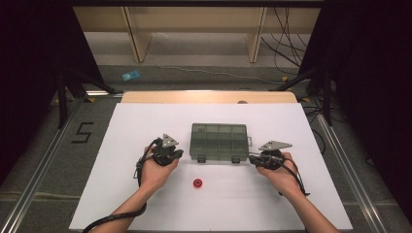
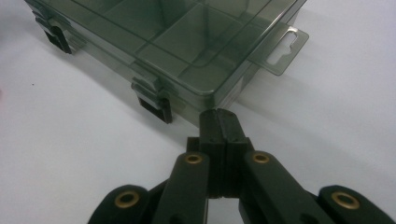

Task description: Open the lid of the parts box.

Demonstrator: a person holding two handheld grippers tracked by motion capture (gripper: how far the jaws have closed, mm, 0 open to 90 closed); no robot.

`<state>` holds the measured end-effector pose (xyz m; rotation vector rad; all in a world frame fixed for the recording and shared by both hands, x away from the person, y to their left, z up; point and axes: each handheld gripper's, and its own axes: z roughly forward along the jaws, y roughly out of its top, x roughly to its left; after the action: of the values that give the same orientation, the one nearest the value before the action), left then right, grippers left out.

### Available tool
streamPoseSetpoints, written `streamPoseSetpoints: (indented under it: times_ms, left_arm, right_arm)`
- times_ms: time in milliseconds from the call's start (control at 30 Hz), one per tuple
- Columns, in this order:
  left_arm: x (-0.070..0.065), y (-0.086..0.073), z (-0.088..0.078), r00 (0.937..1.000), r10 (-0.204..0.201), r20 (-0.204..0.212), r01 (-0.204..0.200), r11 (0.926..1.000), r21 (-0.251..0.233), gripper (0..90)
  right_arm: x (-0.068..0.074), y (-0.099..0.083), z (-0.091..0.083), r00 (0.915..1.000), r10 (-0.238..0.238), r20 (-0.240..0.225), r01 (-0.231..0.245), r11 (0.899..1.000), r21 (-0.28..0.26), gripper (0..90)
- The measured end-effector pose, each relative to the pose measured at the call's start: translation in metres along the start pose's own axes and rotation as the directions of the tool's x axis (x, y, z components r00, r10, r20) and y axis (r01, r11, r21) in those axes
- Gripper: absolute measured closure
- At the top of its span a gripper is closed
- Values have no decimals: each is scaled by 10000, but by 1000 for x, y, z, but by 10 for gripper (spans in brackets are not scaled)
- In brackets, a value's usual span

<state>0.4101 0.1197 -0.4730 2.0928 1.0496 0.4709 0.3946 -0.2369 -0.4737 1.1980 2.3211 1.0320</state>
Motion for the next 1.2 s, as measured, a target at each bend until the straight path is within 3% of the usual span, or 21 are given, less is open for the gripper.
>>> streamPoseSetpoints:
  times_ms: [67, 133, 200, 233, 367, 400, 433, 467, 533, 567, 633, 667, 733, 800, 933, 1100, 1200]
  left_arm:
    - [1, 0, -1, 9998, 184, 52, -185, 9996, 189, 900]
    - [-3, -1, 2, 10000, -6, 68, 5, 10000, 76, 900]
    - [-4, -1, 1, 9997, 203, 108, -207, 9993, 317, 900]
    - [-6, -1, 3, 9999, 84, 145, -86, 9998, 178, 899]
    - [-8, -2, 4, 9997, 121, 225, -122, 9999, 33, 899]
    - [-8, -1, 2, 9981, 540, 289, -549, 9980, 304, 899]
    - [-8, -1, 2, 9981, 540, 289, -549, 9980, 304, 899]
    - [-12, -2, 5, 9985, 404, 363, -404, 9992, -28, 899]
    - [-12, -1, 4, 9978, 574, 335, -575, 9983, 40, 899]
    - [-15, -1, 5, 9967, 757, 291, -757, 9971, 3, 899]
    - [-16, -1, 6, 9961, 809, 353, -809, 9967, -11, 899]
    - [-17, 0, 6, 9942, 1044, 266, -1047, 9944, 109, 899]
    - [-17, -1, 6, 9920, 1232, 272, -1238, 9921, 221, 899]
    - [-17, -1, 7, 9925, 1198, 262, -1203, 9926, 171, 899]
    - [-19, 0, 6, 9882, 1525, 132, -1527, 9881, 160, 899]
    - [-19, 0, 6, 9877, 1555, 139, -1557, 9877, 124, 899]
    - [-19, -1, 6, 9912, 1310, 194, -1312, 9913, 57, 899]
  right_arm:
    - [0, 0, 0, 10000, 25, -1, -25, 10000, 0, 900]
    - [0, 0, 0, 10000, 23, 0, -23, 10000, -17, 900]
    - [0, 0, -1, 10000, 75, -18, -75, 10000, -1, 900]
    - [-1, -1, 0, 9998, -185, -21, 185, 9998, -90, 900]
    - [2, 1, -1, 9999, -32, -116, 31, 10000, -93, 900]
    - [2, 1, -1, 10000, -53, -73, 53, 9999, -89, 900]
    - [2, 1, -1, 10000, -53, -73, 53, 9999, -89, 900]
    - [3, 1, -1, 10000, -21, -79, 20, 10000, -94, 900]
    - [2, 1, -1, 10000, 6, -98, -7, 9999, -101, 900]
    - [1, 0, -1, 9996, -285, -8, 284, 9994, -180, 900]
    - [1, 0, 0, 9995, -314, -6, 314, 9993, -192, 900]
    - [3, 1, -2, 10000, -38, -68, 38, 10000, -63, 900]
    - [3, 1, -2, 10000, -23, -63, 23, 10000, -82, 900]
    - [3, 1, -2, 10000, -35, -74, 34, 10000, -72, 900]
    - [2, 0, 0, 9997, -245, -29, 244, 9995, -188, 900]
    - [1, 0, 0, 9996, -265, -15, 264, 9995, -155, 900]
    - [1, 0, 0, 9997, -245, -18, 245, 9996, -165, 900]
